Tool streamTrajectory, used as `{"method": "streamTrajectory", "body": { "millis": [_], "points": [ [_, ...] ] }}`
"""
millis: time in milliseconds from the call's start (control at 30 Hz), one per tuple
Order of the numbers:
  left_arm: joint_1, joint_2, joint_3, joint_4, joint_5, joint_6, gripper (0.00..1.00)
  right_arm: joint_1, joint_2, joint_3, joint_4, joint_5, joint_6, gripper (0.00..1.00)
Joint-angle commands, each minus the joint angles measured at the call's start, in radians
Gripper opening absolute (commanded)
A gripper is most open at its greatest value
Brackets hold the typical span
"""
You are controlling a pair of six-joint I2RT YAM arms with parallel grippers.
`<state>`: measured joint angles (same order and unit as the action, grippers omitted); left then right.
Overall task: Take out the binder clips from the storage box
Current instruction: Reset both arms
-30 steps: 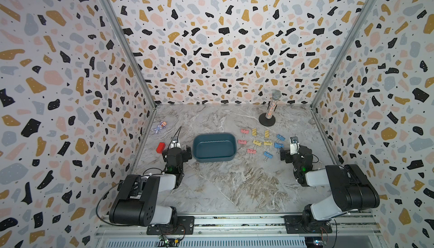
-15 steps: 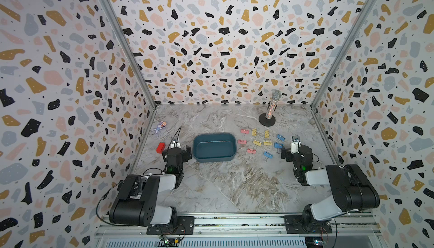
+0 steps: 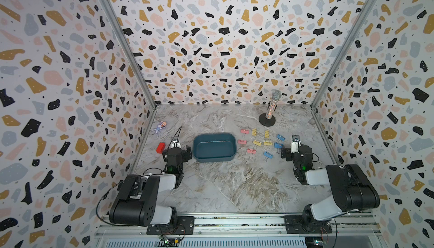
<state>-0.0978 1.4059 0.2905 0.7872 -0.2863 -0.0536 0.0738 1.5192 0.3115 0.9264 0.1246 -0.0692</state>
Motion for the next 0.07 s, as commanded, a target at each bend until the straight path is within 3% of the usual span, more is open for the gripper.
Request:
{"method": "streamTrajectory", "body": {
  "millis": [0, 33],
  "points": [
    [-0.007, 0.0, 0.024, 0.029, 0.017, 0.022, 1.0, -0.003, -0.009, 0.018, -0.004, 0.012, 0.014, 1.0],
    [-0.007, -0.002, 0.022, 0.03, 0.017, 0.022, 1.0, -0.003, -0.009, 0.02, -0.003, 0.011, 0.014, 1.0]
  ]
}}
